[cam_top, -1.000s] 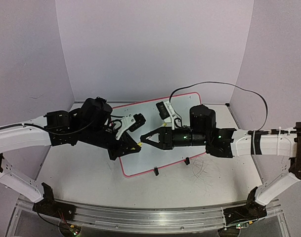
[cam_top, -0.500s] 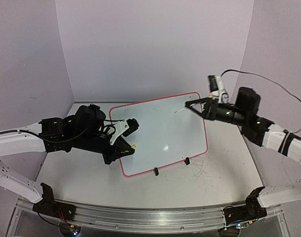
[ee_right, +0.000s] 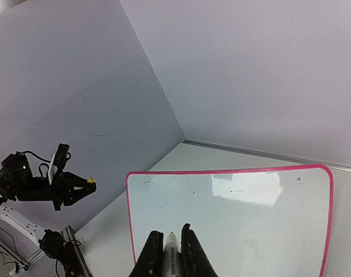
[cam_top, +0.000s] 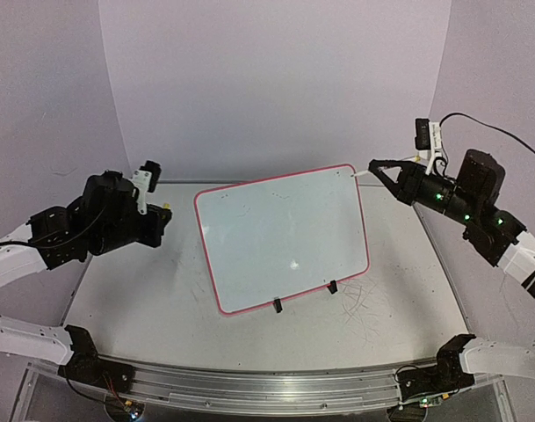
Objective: Write a sentence on the whiteboard
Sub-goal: Put down the pen cap at the corner of the board.
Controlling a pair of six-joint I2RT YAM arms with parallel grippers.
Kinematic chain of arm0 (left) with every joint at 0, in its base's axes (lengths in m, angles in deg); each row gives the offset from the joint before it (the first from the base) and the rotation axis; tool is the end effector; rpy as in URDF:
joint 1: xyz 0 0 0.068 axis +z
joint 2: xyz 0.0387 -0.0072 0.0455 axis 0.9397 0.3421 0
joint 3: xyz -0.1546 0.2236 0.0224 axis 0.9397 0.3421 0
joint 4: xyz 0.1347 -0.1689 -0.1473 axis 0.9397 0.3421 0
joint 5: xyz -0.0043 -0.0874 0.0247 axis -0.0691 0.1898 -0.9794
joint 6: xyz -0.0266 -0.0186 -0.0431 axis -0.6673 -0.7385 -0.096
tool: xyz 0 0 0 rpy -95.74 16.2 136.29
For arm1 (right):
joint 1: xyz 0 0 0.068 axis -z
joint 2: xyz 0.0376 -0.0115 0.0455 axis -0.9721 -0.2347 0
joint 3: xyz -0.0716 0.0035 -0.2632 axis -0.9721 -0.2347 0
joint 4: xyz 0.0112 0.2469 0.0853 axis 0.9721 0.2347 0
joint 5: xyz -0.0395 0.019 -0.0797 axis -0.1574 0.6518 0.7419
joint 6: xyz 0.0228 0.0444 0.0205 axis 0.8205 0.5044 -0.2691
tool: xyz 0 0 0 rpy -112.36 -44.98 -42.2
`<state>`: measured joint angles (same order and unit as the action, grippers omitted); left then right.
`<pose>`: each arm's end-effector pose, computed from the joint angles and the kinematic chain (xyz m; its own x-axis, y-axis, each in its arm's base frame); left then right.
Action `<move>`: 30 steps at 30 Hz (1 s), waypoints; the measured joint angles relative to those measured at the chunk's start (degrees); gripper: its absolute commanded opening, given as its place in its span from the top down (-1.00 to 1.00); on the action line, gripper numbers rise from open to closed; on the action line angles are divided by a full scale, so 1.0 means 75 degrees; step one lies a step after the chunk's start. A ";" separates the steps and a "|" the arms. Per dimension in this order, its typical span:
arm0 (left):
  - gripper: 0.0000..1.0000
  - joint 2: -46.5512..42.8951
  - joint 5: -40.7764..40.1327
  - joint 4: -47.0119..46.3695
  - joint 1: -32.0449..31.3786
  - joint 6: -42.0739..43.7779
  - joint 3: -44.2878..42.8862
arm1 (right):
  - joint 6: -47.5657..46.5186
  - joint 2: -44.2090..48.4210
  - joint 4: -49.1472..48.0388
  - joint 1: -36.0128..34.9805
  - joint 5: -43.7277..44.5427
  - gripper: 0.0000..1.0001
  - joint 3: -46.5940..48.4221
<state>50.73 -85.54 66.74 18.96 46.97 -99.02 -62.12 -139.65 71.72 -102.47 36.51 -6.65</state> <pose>0.1428 -0.1537 0.3327 -0.4414 0.1337 -0.8873 0.3805 0.9234 -0.0502 0.1849 0.1100 0.3954 -0.2264 0.2241 -0.9479 -0.7976 0.5160 0.3125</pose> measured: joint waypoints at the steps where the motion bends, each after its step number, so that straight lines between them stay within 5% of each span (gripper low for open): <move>1: 1.00 -0.0111 -0.0113 -0.0001 0.0394 -0.0318 0.0172 | -0.0051 0.0000 0.0029 0.0000 0.0057 1.00 0.0000; 8: 1.00 0.0528 -0.0301 0.0245 0.1725 -0.2105 0.1275 | -0.0163 0.0066 0.0018 -0.0001 0.0201 1.00 -0.0067; 19: 1.00 0.2848 -0.0027 -0.1580 0.1799 -0.3010 0.2632 | 0.0034 0.0254 -0.0047 -0.0795 0.0718 1.00 -0.0661; 30: 0.95 0.3356 -0.0265 -0.2291 0.1797 -0.3201 0.2865 | 0.0407 0.0261 -0.0103 -0.1976 0.1738 1.00 -0.0883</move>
<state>75.91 -87.53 49.56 32.44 22.97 -77.53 -59.06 -137.69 70.95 -117.29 49.54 -13.27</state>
